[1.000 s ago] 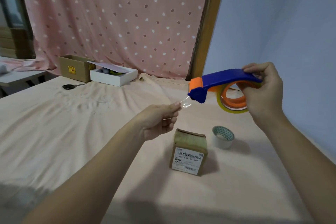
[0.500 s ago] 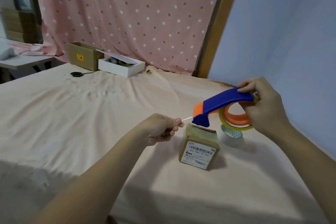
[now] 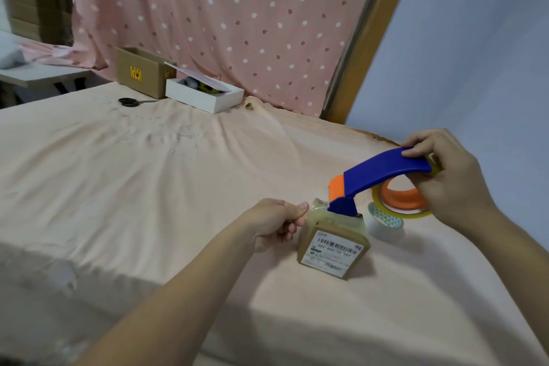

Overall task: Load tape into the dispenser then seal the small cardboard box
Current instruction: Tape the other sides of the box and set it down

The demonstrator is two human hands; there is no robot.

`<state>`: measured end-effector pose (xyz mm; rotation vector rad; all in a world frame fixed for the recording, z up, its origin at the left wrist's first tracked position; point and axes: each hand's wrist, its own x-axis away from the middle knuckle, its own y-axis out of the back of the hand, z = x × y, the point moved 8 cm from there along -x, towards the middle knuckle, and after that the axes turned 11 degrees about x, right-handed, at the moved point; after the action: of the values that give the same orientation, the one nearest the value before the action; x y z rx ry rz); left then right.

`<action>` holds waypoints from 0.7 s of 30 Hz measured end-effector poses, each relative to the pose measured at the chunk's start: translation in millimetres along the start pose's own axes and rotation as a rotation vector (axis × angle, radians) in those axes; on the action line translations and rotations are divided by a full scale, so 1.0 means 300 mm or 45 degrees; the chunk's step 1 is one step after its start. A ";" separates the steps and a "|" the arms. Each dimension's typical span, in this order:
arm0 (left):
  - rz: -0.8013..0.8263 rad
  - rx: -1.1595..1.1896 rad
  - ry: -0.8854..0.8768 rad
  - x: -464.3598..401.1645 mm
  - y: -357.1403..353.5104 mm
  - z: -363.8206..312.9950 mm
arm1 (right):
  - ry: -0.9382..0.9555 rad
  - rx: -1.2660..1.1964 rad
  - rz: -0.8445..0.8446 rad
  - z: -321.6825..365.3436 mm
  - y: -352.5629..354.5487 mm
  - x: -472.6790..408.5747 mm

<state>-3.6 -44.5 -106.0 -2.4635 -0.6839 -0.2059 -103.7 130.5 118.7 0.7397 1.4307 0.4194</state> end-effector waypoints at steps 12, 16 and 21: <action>0.154 -0.109 0.199 0.002 -0.031 0.073 | -0.088 -0.095 0.040 -0.041 -0.031 0.028; 0.245 0.009 0.374 -0.004 -0.006 0.118 | -0.059 -0.048 0.045 -0.049 -0.021 0.024; -0.156 -0.271 -0.148 -0.006 0.028 0.019 | -0.126 -0.049 0.045 -0.087 -0.005 0.035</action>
<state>-1.0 -47.9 -115.4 -2.6541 -0.9060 -0.1924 -128.4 141.9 110.7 0.7456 1.3153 0.4313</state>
